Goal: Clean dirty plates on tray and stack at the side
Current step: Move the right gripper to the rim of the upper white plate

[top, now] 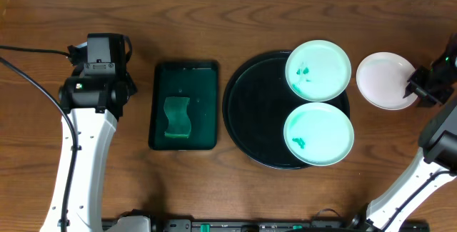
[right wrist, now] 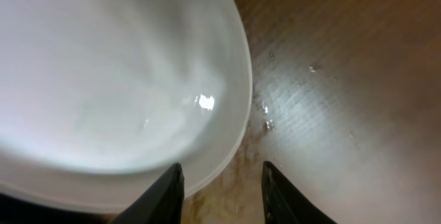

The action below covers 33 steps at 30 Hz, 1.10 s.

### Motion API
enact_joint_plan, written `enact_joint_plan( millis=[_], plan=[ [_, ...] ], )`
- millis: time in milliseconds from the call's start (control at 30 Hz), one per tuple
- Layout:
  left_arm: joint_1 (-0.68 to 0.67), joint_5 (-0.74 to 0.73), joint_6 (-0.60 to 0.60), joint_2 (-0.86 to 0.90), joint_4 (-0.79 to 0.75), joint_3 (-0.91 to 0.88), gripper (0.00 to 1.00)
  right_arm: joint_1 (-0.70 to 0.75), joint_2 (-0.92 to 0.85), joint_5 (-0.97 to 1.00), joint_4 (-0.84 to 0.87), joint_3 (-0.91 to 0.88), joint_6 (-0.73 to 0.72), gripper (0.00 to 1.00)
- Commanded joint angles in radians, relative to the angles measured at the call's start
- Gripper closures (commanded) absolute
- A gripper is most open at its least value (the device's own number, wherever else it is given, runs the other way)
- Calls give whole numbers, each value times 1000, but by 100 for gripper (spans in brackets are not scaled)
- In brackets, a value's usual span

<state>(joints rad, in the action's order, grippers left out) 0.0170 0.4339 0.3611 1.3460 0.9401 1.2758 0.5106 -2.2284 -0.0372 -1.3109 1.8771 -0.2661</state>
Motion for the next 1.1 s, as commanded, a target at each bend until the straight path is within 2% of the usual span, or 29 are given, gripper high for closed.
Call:
enact_joint_plan(
  millis=[0, 100, 300, 567, 767, 1067],
  plan=[
    [-2, 23, -13, -13, 5, 5, 20, -30, 16, -42, -63, 142, 31, 65],
    [-2, 23, -13, -13, 5, 5, 20, -68, 32, -164, -127, 218, 93, 64],
    [-2, 23, -13, -13, 5, 5, 20, -189, 63, -320, -178, 229, 171, 63],
    [-2, 23, -13, -13, 5, 5, 20, -425, 63, -293, -224, 220, 224, 64],
    [-2, 23, -13, -13, 5, 5, 20, -583, 63, -117, -293, 220, 223, 63],
    [-2, 23, -13, -13, 5, 5, 20, -728, 63, -64, -368, 220, 204, 62]
  ],
)
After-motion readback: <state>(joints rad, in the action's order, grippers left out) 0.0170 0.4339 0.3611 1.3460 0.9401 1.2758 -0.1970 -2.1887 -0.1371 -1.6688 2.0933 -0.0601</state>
